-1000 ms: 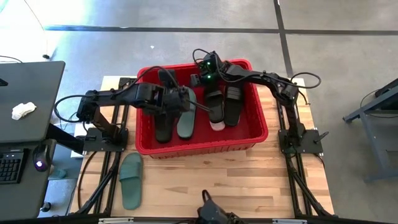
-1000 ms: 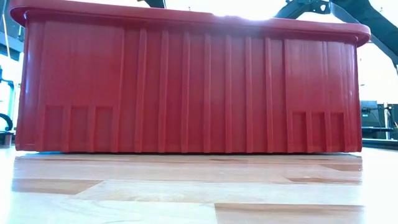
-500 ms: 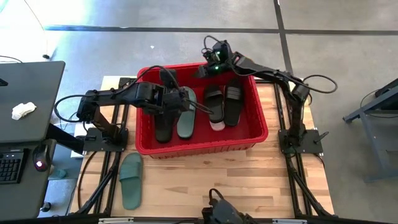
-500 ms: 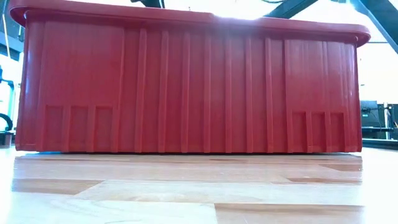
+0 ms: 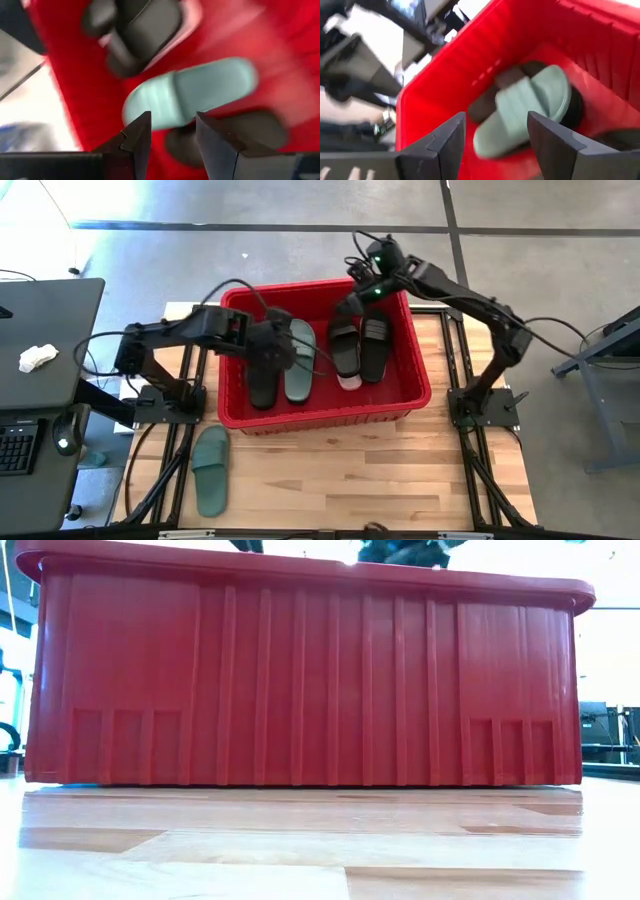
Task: Pick and place slides into bin
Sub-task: Stack the green slipper on top of the black slipper in the red bin
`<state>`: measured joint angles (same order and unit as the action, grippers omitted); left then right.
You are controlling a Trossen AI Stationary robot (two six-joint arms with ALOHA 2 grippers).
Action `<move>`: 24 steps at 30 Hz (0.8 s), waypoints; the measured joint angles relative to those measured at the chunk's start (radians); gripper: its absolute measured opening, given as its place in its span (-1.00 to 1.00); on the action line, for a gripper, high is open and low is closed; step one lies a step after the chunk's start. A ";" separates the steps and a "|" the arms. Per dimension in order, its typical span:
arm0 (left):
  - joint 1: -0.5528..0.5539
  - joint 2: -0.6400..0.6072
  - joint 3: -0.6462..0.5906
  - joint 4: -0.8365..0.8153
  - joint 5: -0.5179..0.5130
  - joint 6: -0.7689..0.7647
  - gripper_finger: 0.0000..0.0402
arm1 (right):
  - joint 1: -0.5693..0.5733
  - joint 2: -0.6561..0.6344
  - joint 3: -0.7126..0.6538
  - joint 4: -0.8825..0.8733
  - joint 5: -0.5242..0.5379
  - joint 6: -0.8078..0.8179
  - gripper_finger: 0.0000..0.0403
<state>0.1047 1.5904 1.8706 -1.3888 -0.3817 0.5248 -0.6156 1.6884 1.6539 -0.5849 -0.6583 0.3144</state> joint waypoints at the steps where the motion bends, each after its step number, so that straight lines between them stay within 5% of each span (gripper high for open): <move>1: -0.002 -0.013 0.000 0.000 0.054 0.001 -0.31 | 0.005 -0.021 0.000 -0.040 0.004 -0.030 0.00; 11: -0.144 -0.138 0.001 0.003 0.565 -0.343 -0.31 | 0.053 -0.207 0.001 -0.280 0.114 -0.240 0.00; 24: -0.559 -0.065 0.001 -0.026 0.459 -1.203 -0.31 | 0.139 -0.326 0.001 -0.436 0.266 -0.319 0.00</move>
<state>-0.4541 1.5252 1.8712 -1.4151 0.0775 -0.6780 -0.4763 1.3625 1.6547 -1.0210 -0.3920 -0.0047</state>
